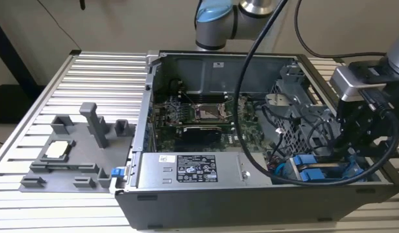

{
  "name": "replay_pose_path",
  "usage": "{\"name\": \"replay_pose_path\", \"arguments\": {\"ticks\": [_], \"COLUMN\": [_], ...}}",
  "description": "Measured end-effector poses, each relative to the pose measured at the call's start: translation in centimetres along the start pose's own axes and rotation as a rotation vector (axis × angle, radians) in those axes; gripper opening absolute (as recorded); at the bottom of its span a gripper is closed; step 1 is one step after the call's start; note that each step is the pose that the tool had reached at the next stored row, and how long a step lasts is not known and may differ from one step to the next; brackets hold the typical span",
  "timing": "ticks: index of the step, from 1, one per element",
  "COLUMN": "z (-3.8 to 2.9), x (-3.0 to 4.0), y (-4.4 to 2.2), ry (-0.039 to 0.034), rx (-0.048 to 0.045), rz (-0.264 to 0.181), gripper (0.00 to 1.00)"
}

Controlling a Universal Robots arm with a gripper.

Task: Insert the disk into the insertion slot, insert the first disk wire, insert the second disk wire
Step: 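Insert the first disk wire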

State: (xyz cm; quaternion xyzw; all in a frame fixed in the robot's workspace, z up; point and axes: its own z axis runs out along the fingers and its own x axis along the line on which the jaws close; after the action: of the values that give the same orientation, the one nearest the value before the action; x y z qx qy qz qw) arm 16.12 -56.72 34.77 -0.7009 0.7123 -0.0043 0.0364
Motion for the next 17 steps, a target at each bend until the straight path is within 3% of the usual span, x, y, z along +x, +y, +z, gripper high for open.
{"name": "replay_pose_path", "arguments": {"ticks": [14,17], "z": [-5.10,-5.69], "x": [-0.25,-0.27], "y": [-0.25,-0.27], "ry": [0.0003,0.0003], "rx": [0.0000,0.0001], "rz": [0.000,0.000], "gripper": [0.27,0.27]}}
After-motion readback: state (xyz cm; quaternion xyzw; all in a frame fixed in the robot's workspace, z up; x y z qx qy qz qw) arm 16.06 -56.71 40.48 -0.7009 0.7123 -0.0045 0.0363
